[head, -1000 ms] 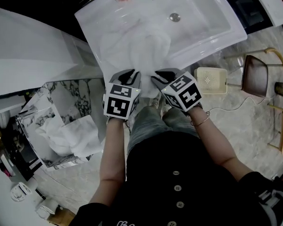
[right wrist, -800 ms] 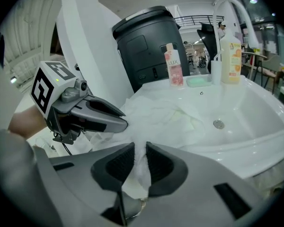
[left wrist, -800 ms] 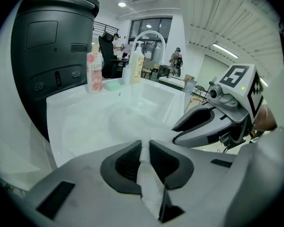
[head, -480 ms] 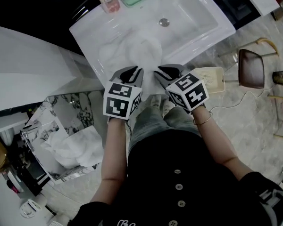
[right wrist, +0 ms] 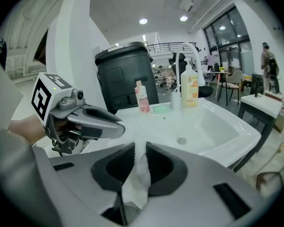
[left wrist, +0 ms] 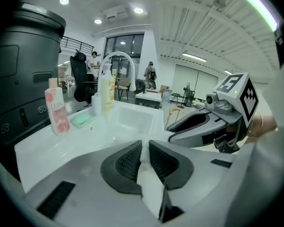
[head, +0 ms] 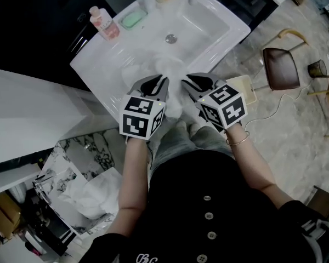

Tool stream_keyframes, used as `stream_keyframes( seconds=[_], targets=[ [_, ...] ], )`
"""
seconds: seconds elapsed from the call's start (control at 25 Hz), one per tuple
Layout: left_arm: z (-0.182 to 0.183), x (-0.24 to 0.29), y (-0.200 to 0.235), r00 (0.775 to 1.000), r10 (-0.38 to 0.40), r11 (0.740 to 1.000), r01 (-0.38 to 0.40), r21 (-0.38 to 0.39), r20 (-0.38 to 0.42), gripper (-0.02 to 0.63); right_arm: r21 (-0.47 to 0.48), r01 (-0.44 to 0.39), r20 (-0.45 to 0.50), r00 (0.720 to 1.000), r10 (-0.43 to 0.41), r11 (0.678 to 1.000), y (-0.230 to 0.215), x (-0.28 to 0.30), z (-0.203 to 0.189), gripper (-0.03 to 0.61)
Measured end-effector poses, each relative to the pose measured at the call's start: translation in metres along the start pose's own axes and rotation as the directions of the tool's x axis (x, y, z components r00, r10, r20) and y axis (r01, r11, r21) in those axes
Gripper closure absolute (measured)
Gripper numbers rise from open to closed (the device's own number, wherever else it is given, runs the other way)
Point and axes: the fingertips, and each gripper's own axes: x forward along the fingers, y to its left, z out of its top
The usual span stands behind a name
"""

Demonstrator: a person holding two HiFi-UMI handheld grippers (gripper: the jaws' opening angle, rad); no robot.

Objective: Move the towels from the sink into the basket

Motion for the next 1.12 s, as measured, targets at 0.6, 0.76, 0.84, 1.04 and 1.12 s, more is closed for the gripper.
stream_keyframes(
  seconds=[0.6, 0.76, 0.84, 1.04, 1.12],
  targets=[
    [0.068, 0.039, -0.027, 0.985, -0.163, 0.98, 0.154, 0.123, 0.064, 0.569, 0.108, 0.16, 0.128, 0.977, -0.173, 0.981, -0.059, -0.042, 0.03, 0.51],
    [0.082, 0.051, -0.04, 0.979, -0.19, 0.973, 0.178, 0.148, 0.071, 0.569, 0.109, 0.198, 0.149, 0.965, -0.213, 0.974, -0.074, -0.055, 0.034, 0.51],
    [0.087, 0.058, -0.048, 0.978, -0.198, 0.968, 0.184, 0.171, 0.067, 0.569, 0.114, 0.214, 0.156, 0.96, -0.231, 0.97, -0.082, -0.061, 0.033, 0.51],
    [0.102, 0.077, -0.077, 0.969, -0.236, 0.956, 0.218, 0.198, 0.072, 0.569, 0.137, 0.241, 0.174, 0.949, -0.263, 0.961, -0.107, -0.085, 0.026, 0.51],
    [0.108, 0.086, -0.091, 0.965, -0.252, 0.95, 0.232, 0.211, 0.073, 0.569, 0.148, 0.249, 0.184, 0.944, -0.275, 0.957, -0.118, -0.097, 0.022, 0.51]
  ],
)
